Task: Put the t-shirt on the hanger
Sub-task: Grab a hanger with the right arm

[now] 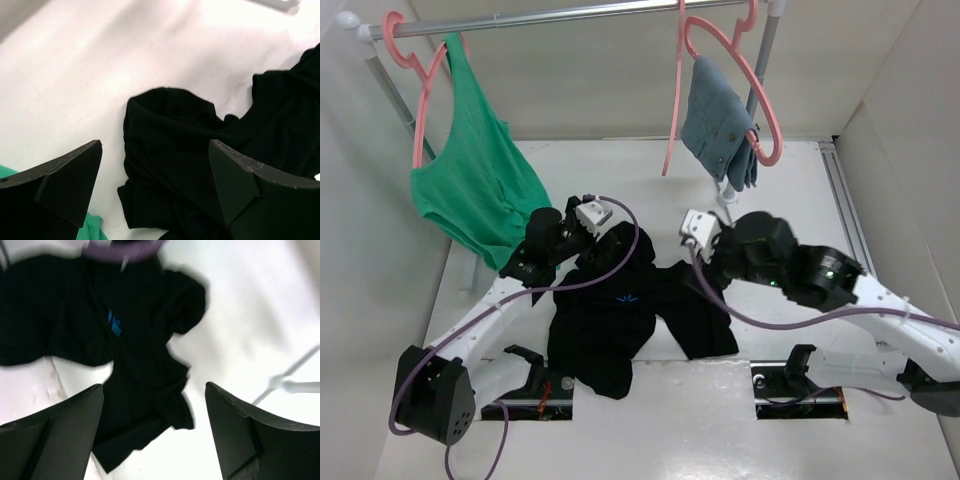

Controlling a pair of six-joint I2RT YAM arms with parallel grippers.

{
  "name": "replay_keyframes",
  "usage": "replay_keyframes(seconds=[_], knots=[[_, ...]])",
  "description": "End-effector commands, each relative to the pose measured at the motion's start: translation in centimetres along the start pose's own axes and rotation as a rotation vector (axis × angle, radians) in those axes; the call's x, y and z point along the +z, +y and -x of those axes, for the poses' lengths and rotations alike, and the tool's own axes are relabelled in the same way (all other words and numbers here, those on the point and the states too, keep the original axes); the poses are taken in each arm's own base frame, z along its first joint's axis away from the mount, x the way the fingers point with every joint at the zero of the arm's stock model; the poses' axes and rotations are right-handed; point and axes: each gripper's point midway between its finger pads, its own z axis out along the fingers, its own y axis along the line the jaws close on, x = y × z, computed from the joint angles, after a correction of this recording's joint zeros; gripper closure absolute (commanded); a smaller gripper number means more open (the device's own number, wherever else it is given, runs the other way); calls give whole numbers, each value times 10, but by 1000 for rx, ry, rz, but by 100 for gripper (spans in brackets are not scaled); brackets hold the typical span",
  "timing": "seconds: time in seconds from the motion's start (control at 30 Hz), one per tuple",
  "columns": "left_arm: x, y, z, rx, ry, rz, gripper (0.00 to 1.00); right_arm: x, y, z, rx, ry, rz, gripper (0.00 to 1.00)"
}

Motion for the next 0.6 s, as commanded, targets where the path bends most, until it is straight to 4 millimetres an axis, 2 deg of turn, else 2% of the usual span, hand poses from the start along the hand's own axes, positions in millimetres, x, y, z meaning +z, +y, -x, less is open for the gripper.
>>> replay_keyframes(seconds=[0.0, 0.07, 0.1, 0.13, 0.17, 0.2, 0.23, 0.3, 0.33, 0.4, 0.43, 0.57], knots=[[-4, -3, 28, 32, -122, -4, 15, -65, -35, 83, 58, -246, -135, 13], [-4, -2, 23, 24, -103, 4, 15, -81, -45, 114, 64, -323, -163, 13], [-4, -3, 20, 18, -88, 0, 15, -93, -55, 146, 52, -400, -186, 12], [-5, -1, 16, 13, -74, 11, 15, -98, -60, 163, 45, -433, -197, 12], [-5, -1, 16, 13, -74, 11, 15, -100, -65, 177, 34, -454, -205, 11], [-5, -1, 13, 9, -62, 17, 15, -81, -71, 189, 38, -431, -218, 11], [-5, -1, 13, 9, -62, 17, 15, -107, -86, 221, 44, -514, -272, 10], [-6, 1, 10, 10, -54, 41, 15, -113, -115, 244, 89, -541, -406, 9], [-8, 2, 7, 9, -49, 52, 15, -113, -128, 266, 122, -589, -457, 7], [-11, 8, 5, -1, -40, 92, 15, -115, -150, 276, 177, -615, -576, 7], [-11, 8, -2, -8, -17, 100, 15, -109, -158, 289, 201, -655, -613, 7], [-24, 4, -9, 1, -12, 113, 15, -93, -187, 297, 281, -666, -753, 7]])
